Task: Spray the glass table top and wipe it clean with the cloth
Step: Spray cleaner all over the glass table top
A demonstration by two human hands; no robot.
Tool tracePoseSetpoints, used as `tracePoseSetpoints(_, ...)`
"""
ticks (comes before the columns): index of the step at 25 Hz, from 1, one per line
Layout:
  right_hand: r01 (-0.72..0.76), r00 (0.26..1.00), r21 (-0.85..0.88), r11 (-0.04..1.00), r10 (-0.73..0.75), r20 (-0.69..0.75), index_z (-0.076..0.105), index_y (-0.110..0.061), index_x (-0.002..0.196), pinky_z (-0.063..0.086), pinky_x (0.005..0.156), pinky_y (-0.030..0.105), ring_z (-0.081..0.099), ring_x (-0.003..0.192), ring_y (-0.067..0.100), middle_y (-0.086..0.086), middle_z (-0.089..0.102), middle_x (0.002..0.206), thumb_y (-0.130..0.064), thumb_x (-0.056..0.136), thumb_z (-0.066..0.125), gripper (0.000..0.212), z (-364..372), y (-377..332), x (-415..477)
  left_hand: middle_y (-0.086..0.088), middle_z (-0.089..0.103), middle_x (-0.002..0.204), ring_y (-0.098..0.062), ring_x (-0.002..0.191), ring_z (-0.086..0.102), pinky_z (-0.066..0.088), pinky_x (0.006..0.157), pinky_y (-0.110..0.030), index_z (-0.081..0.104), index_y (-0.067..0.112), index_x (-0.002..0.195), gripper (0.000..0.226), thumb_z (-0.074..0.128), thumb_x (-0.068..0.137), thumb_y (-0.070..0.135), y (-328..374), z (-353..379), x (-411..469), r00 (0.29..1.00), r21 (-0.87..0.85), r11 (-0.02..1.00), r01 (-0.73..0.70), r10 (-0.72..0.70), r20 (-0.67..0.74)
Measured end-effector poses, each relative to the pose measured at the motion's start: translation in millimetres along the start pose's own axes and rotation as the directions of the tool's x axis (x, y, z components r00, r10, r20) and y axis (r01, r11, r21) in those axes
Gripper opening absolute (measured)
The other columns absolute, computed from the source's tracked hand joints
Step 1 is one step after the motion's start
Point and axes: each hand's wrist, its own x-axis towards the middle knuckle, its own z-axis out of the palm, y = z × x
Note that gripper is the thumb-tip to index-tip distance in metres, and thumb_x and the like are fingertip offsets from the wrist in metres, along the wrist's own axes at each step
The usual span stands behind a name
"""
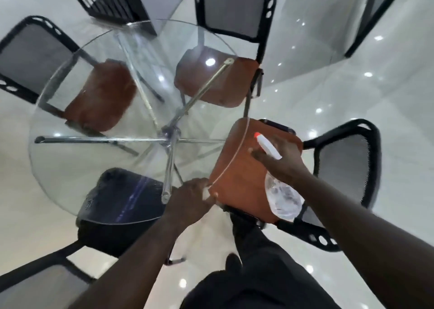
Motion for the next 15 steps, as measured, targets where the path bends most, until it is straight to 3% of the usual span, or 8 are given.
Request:
tracePoseSetpoints(3,-0.015,0.975,0.184,0.983,0.055,-0.213,0.072,-0.024,0.107,0.063,0.086,0.056,0.076,0.091,0.028,0.002,0.077,0.101,-0.055,0.089,0.084,0.038,-41.6,7.6,-51.5,0.003,0.076,0.119,-0.017,0.103,0.073,0.060,0.090,-0.036,0.071,0.029,0.122,0.046,0.061,0.089,0.059,30.2,0.9,-5.1,0.988,-0.015,0.988,-0.156,0.156,-0.021)
tracePoseSetpoints(5,0.040,0.970,0.262,0.964,0.025,-0.241,0.073,-0.024,0.102,0.065,0.084,0.058,0.078,0.085,0.028,0.002,0.079,0.097,-0.047,0.091,0.084,0.028,-68.6,7.2,-74.8,0.003,0.078,0.111,-0.015,0.095,0.075,0.062,0.086,-0.038,0.073,0.028,0.118,0.049,0.059,0.086,0.063,53.1,-7.9,-3.6,0.968,-0.016,0.969,-0.247,0.246,-0.058)
tracePoseSetpoints(8,0.134,0.936,0.356,0.925,0.000,-0.352,0.073,-0.016,0.103,0.062,0.075,0.043,0.076,0.079,0.020,0.002,0.078,0.090,-0.031,0.095,0.085,0.021,-152.5,10.1,-120.8,0.010,0.080,0.106,-0.004,0.091,0.075,0.063,0.085,-0.035,0.075,0.028,0.120,0.047,0.068,0.085,0.058,144.7,-36.6,-10.5,0.921,-0.072,0.929,-0.364,0.347,-0.177)
tracePoseSetpoints(10,0.200,0.920,0.433,0.879,-0.017,-0.391,0.072,-0.009,0.100,0.056,0.070,0.037,0.073,0.075,0.023,0.010,0.075,0.087,-0.034,0.091,0.088,0.031,-211.9,18.9,-139.0,0.014,0.078,0.107,0.002,0.092,0.073,0.063,0.086,-0.033,0.074,0.029,0.123,0.046,0.069,0.087,0.057,217.6,-53.7,-11.5,0.856,-0.103,0.862,-0.497,0.466,-0.226)
tracePoseSetpoints(12,0.260,0.894,0.477,0.840,-0.023,-0.447,0.075,-0.010,0.103,0.056,0.071,0.043,0.071,0.087,0.043,0.023,0.073,0.098,-0.041,0.084,0.087,0.038,-268.8,37.9,-144.1,0.017,0.077,0.102,0.002,0.086,0.073,0.062,0.082,-0.026,0.075,0.026,0.120,0.037,0.075,0.090,0.049,288.2,-57.3,-4.9,0.774,-0.131,0.780,-0.612,0.557,-0.302)
tracePoseSetpoints(15,0.348,0.850,0.469,0.812,-0.063,-0.522,0.077,-0.009,0.105,0.059,0.064,0.042,0.069,0.094,0.050,0.024,0.073,0.103,-0.027,0.088,0.084,0.026,-350.8,94.7,-145.3,0.019,0.074,0.098,-0.002,0.076,0.071,0.058,0.070,-0.023,0.077,0.019,0.113,0.026,0.078,0.093,0.036,393.6,-31.9,16.7,0.644,-0.062,0.685,-0.725,0.644,-0.413)
